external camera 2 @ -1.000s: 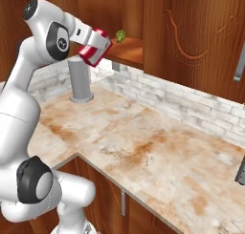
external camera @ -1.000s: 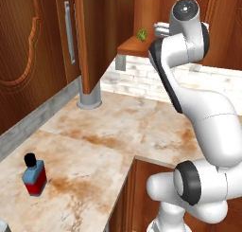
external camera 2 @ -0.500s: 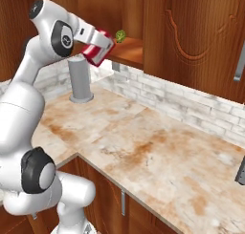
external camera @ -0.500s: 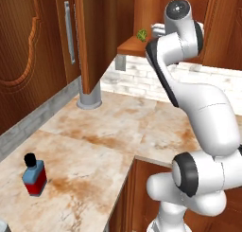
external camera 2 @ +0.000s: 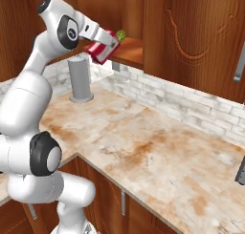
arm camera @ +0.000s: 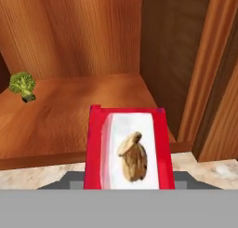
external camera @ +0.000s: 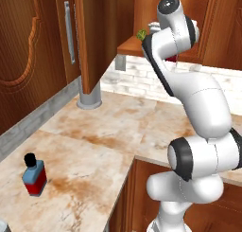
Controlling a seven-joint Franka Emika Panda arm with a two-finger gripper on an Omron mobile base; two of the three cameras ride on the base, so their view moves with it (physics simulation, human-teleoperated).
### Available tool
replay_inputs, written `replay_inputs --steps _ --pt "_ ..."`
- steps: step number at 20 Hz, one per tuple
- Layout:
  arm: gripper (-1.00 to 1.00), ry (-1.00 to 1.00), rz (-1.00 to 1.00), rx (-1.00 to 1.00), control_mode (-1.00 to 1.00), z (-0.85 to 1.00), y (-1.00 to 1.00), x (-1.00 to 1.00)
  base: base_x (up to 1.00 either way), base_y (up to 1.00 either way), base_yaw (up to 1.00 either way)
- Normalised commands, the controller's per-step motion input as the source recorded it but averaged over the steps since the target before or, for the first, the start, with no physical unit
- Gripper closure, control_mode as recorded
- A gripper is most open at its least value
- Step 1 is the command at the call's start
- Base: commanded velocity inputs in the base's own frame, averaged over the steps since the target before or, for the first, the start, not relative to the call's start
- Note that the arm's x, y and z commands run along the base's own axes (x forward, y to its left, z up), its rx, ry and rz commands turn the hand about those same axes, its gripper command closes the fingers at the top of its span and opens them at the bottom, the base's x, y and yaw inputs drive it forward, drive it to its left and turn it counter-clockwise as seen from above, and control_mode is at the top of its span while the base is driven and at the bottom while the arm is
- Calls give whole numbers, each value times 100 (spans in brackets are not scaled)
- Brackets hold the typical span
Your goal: Pick the canned food and boxed food from the counter and place them in the cabinets closest to them.
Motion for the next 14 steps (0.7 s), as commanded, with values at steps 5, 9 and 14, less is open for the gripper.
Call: replay_inputs --steps 5,9,14 --pt "100 3 -3 2 -100 0 -18 26 0 0 0" --pt "100 0 0 0 -100 0 0 0 0 0 0" --pt "100 0 0 0 -100 -5 0 1 0 0 0"
